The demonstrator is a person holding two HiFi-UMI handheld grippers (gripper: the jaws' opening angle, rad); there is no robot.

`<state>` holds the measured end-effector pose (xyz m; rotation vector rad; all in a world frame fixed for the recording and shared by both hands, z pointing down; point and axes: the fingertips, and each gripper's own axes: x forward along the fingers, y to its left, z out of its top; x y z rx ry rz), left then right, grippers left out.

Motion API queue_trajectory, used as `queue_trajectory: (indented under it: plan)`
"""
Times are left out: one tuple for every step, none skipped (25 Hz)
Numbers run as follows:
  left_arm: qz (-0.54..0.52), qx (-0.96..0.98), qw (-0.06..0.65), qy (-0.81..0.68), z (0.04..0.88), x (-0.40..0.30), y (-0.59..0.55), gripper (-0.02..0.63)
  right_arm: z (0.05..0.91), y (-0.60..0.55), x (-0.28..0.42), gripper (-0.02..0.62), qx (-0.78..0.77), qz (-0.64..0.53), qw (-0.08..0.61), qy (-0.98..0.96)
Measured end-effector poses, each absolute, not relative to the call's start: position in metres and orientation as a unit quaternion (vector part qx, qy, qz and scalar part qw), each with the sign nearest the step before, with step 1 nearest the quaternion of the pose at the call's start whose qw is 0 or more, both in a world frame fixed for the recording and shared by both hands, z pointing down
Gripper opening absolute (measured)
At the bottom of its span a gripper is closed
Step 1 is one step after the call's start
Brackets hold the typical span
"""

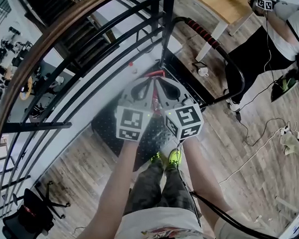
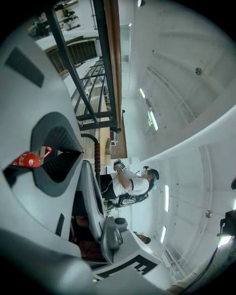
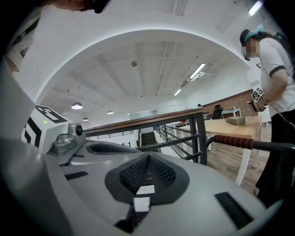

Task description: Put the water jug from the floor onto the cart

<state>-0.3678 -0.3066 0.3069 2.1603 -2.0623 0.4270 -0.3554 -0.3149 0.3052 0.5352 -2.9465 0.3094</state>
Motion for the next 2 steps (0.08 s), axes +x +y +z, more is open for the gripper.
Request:
queue_trajectory:
  plan:
    - [0.142, 0.714, 0.062, -0.683, 0.3065, -0.3677, -0.3061, 0.011, 0.3046, -0.3144, -0.3552, 0.020, 0.177, 0.102, 0.065, -0.977]
    - [0.143, 0.713, 0.061, -0.683, 0.3060, -0.3675, -0.3055, 0.011, 0.3041, -0.3140, -0.3550, 0.020, 0.177, 0.102, 0.065, -0.977]
